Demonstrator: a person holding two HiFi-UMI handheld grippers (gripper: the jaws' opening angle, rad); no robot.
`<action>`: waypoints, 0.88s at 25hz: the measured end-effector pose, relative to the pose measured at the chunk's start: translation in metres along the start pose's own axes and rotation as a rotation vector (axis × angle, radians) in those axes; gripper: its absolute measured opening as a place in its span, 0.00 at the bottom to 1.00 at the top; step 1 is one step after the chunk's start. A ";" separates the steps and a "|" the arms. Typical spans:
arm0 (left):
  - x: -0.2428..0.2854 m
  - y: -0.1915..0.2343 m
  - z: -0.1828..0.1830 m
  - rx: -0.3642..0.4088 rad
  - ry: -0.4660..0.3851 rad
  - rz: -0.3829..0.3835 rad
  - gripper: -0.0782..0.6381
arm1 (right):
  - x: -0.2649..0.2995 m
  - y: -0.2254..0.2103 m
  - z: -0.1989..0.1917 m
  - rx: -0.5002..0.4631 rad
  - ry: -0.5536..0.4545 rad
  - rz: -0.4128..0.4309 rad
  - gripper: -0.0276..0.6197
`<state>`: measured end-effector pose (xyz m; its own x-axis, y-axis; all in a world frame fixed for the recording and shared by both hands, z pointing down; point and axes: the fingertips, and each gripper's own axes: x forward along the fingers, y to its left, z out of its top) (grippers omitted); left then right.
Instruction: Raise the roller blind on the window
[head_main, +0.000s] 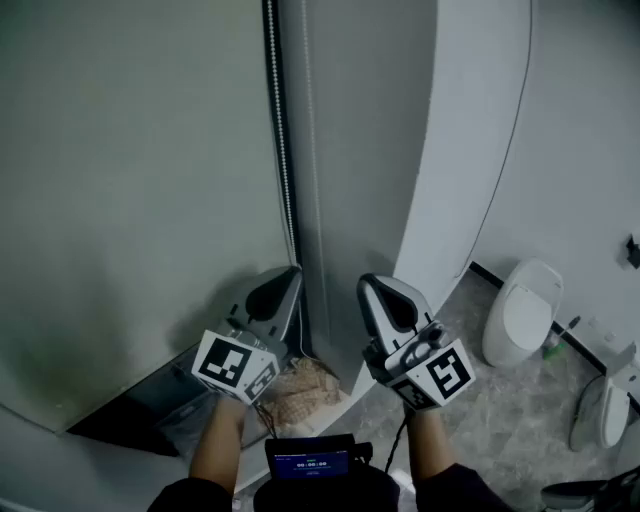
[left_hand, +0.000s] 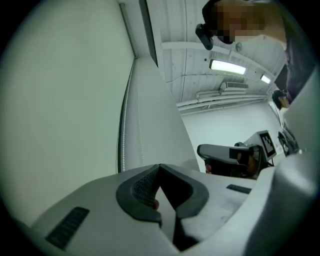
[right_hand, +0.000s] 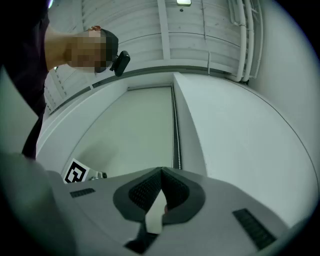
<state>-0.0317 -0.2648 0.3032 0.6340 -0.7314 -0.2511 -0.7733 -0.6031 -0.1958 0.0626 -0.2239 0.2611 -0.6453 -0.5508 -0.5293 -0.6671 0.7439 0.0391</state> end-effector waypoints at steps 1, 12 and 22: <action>-0.001 0.003 0.002 -0.023 -0.008 -0.001 0.12 | 0.000 0.001 -0.003 -0.022 0.010 0.000 0.06; 0.005 0.013 0.005 -0.056 -0.022 -0.034 0.12 | 0.002 0.009 -0.013 -0.068 0.079 -0.022 0.06; 0.079 0.031 0.023 -0.077 -0.014 -0.031 0.20 | -0.030 0.020 -0.007 -0.030 0.074 -0.034 0.06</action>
<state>-0.0065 -0.3340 0.2556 0.6572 -0.7077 -0.2593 -0.7499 -0.6487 -0.1300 0.0659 -0.1954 0.2842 -0.6470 -0.6029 -0.4669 -0.6994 0.7131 0.0483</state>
